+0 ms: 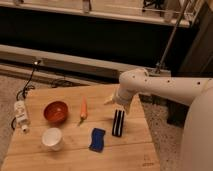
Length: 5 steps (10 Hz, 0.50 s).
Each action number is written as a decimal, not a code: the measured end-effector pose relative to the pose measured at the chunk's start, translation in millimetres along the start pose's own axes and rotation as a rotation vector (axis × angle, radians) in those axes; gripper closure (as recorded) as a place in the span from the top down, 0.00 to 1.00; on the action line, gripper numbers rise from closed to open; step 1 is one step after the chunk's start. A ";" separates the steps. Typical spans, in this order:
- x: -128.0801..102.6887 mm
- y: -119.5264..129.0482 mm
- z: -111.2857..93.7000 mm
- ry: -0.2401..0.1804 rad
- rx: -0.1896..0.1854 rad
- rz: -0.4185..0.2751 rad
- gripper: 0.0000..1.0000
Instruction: Place the pepper on the white sponge
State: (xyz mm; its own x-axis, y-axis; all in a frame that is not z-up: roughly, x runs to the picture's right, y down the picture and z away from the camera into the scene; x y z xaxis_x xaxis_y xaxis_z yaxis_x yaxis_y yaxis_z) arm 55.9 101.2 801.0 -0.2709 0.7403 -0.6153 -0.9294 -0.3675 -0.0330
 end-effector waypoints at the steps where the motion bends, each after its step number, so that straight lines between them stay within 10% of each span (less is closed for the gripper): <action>1: -0.7 -0.4 -0.5 -0.002 0.005 -0.004 0.80; 5: -26.7 45.3 -1.5 -0.040 0.101 -0.145 0.80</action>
State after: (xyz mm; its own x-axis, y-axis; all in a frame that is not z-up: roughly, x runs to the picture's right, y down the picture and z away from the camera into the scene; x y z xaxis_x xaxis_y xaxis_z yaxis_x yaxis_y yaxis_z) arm 21.4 63.9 814.7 -0.1399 0.8039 -0.5781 -0.9793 -0.1985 -0.0391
